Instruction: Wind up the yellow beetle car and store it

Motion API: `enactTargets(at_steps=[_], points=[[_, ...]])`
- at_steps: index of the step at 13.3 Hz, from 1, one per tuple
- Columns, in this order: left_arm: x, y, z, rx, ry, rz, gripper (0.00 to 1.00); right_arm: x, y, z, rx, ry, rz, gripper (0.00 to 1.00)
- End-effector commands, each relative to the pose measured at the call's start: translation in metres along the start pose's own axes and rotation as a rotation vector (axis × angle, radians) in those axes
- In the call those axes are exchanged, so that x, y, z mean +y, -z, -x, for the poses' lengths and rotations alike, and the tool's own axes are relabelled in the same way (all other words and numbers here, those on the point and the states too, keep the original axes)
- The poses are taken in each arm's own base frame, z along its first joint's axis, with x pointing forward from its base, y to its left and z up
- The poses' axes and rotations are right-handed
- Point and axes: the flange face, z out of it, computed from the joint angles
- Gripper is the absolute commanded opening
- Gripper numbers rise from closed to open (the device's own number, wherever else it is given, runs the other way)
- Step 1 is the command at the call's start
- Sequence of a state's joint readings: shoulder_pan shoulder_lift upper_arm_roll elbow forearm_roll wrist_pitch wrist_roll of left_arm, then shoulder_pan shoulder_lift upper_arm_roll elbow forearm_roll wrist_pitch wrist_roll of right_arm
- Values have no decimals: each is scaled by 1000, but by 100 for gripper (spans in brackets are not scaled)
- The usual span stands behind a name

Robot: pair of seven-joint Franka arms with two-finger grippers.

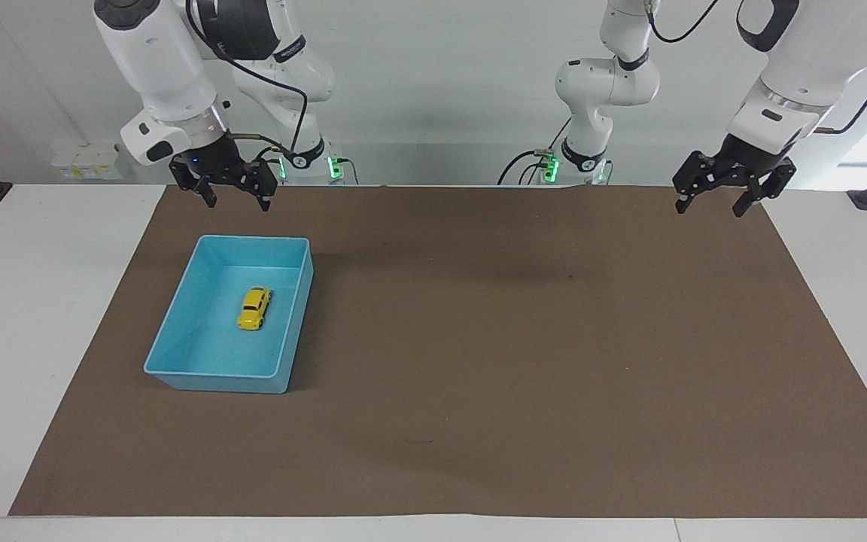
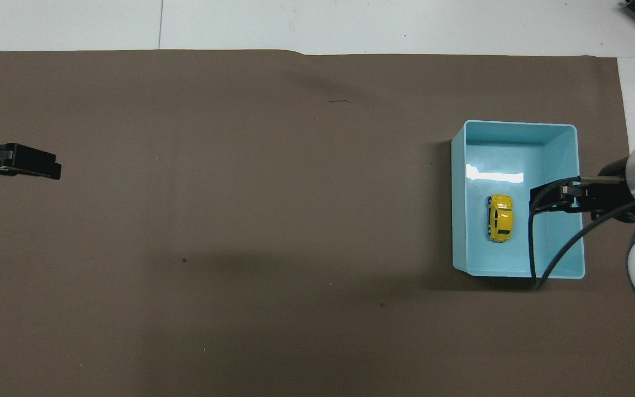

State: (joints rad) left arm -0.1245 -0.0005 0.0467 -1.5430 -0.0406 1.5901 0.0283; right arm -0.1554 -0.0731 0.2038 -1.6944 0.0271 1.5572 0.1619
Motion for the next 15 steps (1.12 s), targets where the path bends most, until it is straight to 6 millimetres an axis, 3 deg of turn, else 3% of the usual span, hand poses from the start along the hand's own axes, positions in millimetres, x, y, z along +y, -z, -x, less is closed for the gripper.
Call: enactTargets(at_steps=[1,6,10,15], points=[[0,4,7,-7,8,-15,100,7,18,-1,-20,19,-9,100],[0,4,7,-7,8,-15,100,5,29,-9,-9,27,-12,100],[0,4,7,-7,8,-15,100,9,24,-21,48,39,-11,100],[0,4,7,-7,8,-15,100,10,21,-19,45,75,12,100]])
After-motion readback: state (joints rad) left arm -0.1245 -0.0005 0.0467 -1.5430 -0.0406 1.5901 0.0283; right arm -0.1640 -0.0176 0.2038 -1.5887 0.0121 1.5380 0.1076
